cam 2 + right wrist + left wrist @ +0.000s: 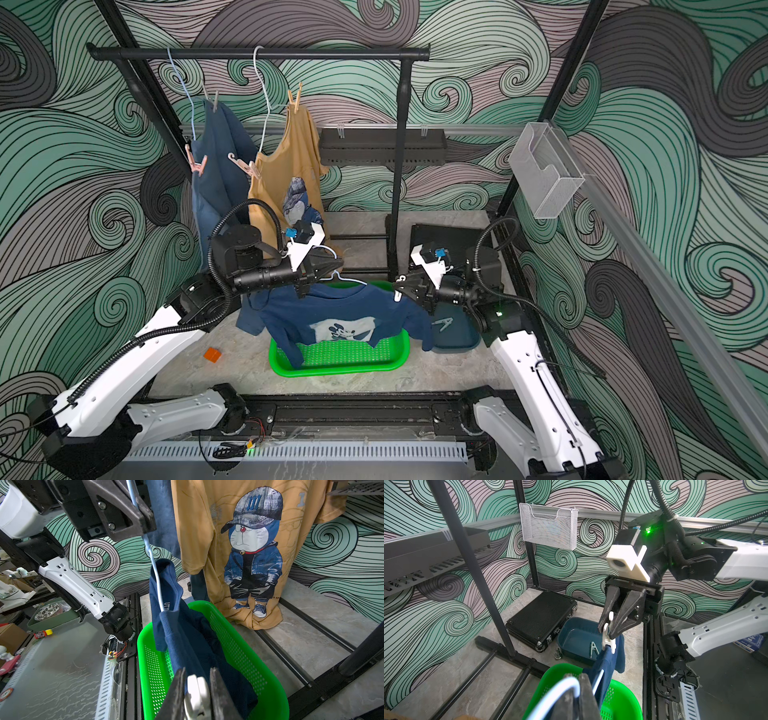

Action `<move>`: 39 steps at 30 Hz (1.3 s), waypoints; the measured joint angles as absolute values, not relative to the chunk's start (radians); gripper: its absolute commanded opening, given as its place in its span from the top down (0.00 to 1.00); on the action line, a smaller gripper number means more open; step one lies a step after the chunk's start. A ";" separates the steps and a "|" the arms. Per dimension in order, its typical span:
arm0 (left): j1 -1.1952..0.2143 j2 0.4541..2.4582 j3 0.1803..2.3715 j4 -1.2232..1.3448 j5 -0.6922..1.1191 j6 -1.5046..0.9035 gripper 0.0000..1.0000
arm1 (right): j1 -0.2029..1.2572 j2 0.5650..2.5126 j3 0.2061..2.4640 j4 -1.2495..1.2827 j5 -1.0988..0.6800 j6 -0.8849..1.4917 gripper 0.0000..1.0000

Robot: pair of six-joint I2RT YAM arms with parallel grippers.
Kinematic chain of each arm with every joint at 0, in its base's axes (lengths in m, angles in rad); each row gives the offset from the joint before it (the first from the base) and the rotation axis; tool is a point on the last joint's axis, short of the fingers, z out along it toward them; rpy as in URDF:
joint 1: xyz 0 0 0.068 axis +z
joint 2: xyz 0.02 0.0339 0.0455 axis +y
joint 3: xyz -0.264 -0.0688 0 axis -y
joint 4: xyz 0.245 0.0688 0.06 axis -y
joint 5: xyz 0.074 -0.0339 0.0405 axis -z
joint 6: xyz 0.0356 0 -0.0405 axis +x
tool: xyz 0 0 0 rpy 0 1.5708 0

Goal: Remove the clothespins securing t-shirts to the hanger
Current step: Remove the clothespin from the hanger, then place the clothespin in the storage box.

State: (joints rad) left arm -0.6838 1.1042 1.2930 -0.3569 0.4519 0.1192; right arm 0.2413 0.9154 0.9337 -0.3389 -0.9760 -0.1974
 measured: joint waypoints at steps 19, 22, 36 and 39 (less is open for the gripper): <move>-0.680 1.111 1.272 -0.340 0.439 0.120 1.00 | 0.170 0.911 1.001 -0.392 -0.863 -0.265 0.90; -0.680 1.111 1.272 -0.340 0.439 0.120 1.00 | 0.140 0.925 1.008 -0.464 -0.755 -0.365 0.88; -0.675 1.111 1.274 -0.340 0.439 0.120 1.00 | 0.046 1.106 0.857 -0.606 -0.300 -0.554 0.79; -0.675 1.111 1.274 -0.340 0.439 0.120 1.00 | 0.046 1.159 0.821 -0.608 -0.243 -0.548 0.74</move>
State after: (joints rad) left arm -0.6754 1.1110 1.2743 -0.3401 0.4385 0.1204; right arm 0.0463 1.1591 0.8211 -0.6079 -0.2428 -0.5484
